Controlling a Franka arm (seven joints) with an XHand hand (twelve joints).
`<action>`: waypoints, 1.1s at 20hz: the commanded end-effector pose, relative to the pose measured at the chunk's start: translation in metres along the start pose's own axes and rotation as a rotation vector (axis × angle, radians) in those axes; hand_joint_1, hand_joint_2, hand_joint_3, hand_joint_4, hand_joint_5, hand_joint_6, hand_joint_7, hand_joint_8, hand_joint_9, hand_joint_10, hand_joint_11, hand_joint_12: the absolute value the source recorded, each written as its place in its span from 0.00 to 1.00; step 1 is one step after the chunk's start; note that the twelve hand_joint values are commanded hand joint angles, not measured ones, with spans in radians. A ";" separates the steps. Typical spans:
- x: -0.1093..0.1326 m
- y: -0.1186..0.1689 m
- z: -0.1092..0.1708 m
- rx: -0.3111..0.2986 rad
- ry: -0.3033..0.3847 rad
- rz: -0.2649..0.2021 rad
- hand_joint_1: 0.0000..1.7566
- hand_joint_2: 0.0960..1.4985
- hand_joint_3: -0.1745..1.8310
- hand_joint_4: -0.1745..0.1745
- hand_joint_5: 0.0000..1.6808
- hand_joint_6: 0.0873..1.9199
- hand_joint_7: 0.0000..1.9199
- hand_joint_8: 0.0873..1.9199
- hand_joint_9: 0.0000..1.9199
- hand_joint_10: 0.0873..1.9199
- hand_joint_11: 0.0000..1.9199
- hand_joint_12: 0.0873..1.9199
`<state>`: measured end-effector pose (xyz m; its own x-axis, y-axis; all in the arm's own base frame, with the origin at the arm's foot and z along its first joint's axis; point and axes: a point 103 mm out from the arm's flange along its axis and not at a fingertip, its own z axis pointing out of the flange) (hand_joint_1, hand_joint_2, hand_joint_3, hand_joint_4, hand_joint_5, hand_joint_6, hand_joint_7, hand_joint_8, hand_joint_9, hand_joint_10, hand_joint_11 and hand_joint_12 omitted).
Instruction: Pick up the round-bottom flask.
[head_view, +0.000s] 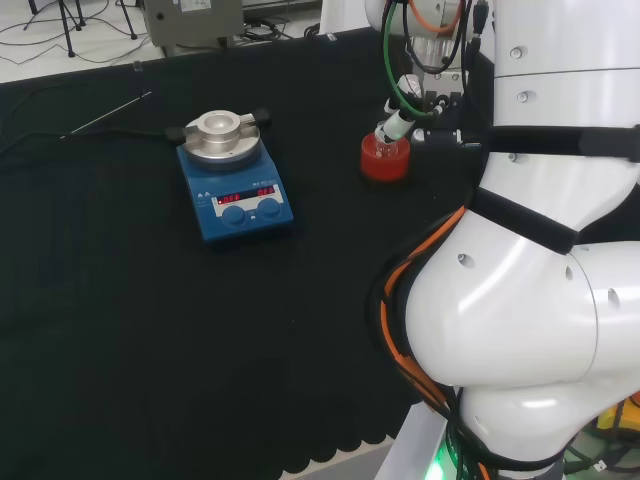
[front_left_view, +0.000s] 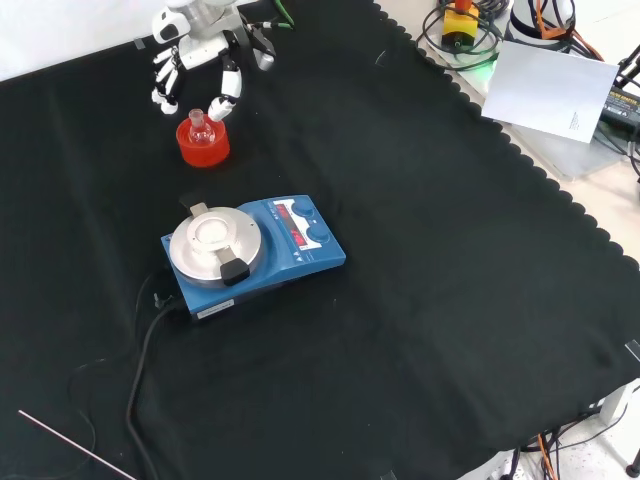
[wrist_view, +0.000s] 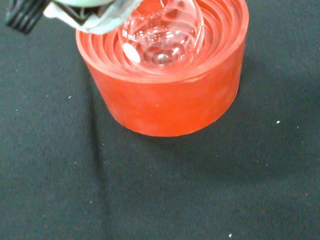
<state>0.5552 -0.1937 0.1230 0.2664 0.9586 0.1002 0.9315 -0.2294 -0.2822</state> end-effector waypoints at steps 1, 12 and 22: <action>0.002 0.001 0.002 -0.007 -0.009 -0.002 0.49 0.35 0.44 0.46 0.43 0.02 0.16 0.28 0.22 0.30 0.01 0.69; 0.008 0.004 0.010 -0.023 -0.021 -0.005 0.52 0.36 0.45 0.48 0.41 0.25 0.17 0.27 0.23 0.29 0.03 0.69; 0.009 0.007 0.009 -0.039 -0.013 -0.002 0.54 0.37 0.45 0.49 0.42 0.31 0.18 0.28 0.24 0.29 0.04 0.69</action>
<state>0.5611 -0.1842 0.1125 0.2619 0.9616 0.0825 0.9391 -0.2342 -0.2516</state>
